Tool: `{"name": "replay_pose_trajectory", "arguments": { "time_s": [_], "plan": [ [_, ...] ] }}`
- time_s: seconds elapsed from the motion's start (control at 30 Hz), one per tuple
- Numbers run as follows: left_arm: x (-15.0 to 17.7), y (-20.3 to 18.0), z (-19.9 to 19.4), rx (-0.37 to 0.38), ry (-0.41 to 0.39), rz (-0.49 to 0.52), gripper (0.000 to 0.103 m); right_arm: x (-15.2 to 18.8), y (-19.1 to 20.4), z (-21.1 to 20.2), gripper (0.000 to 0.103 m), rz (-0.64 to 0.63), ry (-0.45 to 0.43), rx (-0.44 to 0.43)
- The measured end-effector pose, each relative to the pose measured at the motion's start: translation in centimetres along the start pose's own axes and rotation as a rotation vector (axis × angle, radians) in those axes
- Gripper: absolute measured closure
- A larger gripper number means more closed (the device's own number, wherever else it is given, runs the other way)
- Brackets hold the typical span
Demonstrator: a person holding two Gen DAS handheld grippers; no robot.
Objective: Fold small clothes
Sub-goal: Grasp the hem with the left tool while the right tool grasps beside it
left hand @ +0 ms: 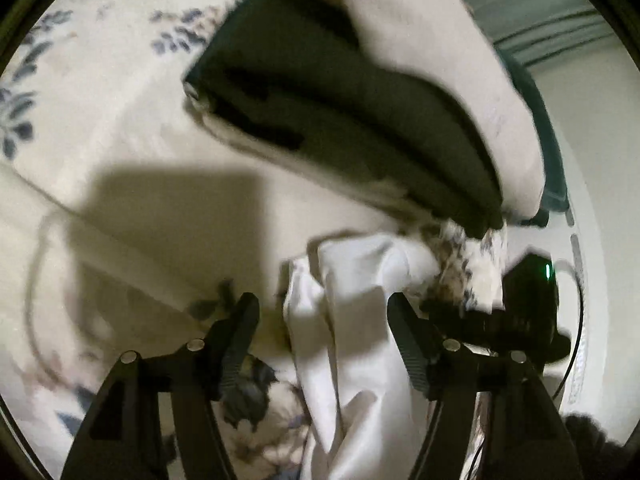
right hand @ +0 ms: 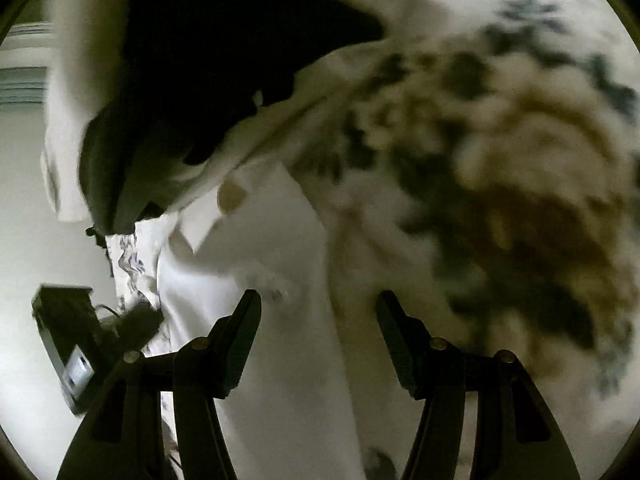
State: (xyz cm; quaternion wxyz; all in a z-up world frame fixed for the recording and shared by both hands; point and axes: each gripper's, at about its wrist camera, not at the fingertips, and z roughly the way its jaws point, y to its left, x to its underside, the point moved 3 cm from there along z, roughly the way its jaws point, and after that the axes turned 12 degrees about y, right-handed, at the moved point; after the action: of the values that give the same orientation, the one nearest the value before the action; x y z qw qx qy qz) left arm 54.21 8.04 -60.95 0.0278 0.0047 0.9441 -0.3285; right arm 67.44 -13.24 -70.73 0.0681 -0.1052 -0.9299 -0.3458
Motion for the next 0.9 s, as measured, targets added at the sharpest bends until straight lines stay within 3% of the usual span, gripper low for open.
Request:
{"name": "replay_pose_trajectory", "arguments": {
  "time_s": [0.03, 0.1, 0.2, 0.37, 0.43, 0.47, 0.5, 0.6, 0.63, 0.7, 0.9],
  "plan": [
    [0.1, -0.2, 0.5, 0.009, 0.014, 0.007, 0.039, -0.5, 0.3, 0.4, 0.041, 0.005, 0.013, -0.049],
    [-0.2, -0.5, 1.2, 0.031, 0.038, 0.012, 0.039, -1.5, 0.8, 0.0, 0.097, 0.023, -0.038, -0.086],
    [-0.7, -0.7, 2.4, 0.039, 0.061, 0.001, 0.039, -2.5, 0.5, -2.3, 0.099, 0.065, -0.163, -0.058],
    [-1.5, -1.1, 3.1, 0.033, 0.029, -0.009, 0.042, -3.6, 0.0, -2.2, 0.094, 0.091, -0.070, -0.126],
    [-1.8, -1.1, 2.9, 0.042, 0.003, -0.012, 0.074, -3.6, 0.8, -1.8, 0.065, 0.044, -0.043, -0.136],
    [-2.0, -1.1, 3.2, 0.035, 0.009, -0.019, 0.088, -3.6, 0.9, -1.5, 0.039, 0.035, -0.029, -0.150],
    [-2.2, -1.0, 3.4, 0.042, 0.014, -0.025, 0.088, -3.7, 1.0, -0.9, 0.030, 0.035, -0.010, -0.164],
    [-2.2, -1.5, 3.7, 0.031, -0.002, 0.005, 0.090, -3.0, 1.5, 0.9, 0.031, 0.003, 0.028, -0.125],
    [-2.2, -1.7, 3.7, 0.029, -0.005, 0.012, 0.090, -3.1, 2.0, 1.1, 0.036, -0.015, 0.017, -0.106],
    [-2.1, -1.8, 3.2, 0.032, -0.012, 0.030, 0.091, -3.5, 2.9, 1.1, 0.090, -0.032, -0.011, -0.058],
    [-1.3, -3.1, 0.0, 0.033, -0.041, 0.104, 0.092, -1.4, 4.5, -0.8, 0.095, -0.064, -0.097, -0.095]
  ]
}}
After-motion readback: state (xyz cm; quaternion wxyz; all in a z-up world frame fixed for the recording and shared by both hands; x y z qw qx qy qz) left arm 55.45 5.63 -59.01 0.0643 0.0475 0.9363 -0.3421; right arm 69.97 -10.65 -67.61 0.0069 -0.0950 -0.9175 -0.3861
